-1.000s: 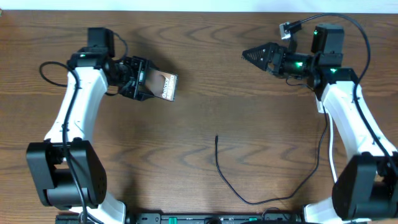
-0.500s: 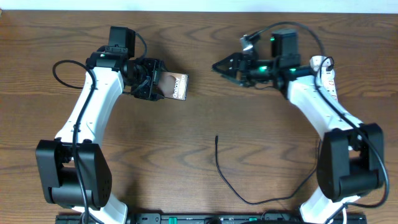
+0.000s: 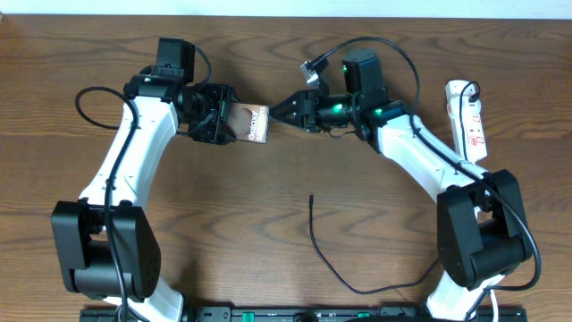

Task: Plug charger to phone and switch on socket
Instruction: 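Grasp the phone's right edge with the right gripper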

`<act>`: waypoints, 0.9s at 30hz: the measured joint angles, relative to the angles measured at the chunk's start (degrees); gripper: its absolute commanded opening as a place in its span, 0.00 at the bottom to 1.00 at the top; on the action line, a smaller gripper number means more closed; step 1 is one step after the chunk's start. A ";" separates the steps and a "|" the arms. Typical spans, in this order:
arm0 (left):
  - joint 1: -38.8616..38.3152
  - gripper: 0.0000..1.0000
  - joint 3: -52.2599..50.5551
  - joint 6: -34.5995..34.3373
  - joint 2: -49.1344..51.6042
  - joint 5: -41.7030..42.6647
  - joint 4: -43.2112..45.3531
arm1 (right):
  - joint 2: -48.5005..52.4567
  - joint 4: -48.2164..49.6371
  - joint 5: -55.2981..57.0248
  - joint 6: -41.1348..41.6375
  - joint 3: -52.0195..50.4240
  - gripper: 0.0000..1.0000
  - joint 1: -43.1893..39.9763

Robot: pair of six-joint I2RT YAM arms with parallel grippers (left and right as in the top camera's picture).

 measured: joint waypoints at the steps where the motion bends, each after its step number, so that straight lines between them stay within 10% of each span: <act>1: 0.02 0.08 0.00 -0.04 0.00 0.00 0.00 | 0.00 0.00 0.20 -0.02 0.00 0.43 0.26; 27: -2.82 0.08 0.00 -5.35 0.00 0.00 0.66 | 0.00 -0.90 6.73 -1.55 0.00 0.41 2.43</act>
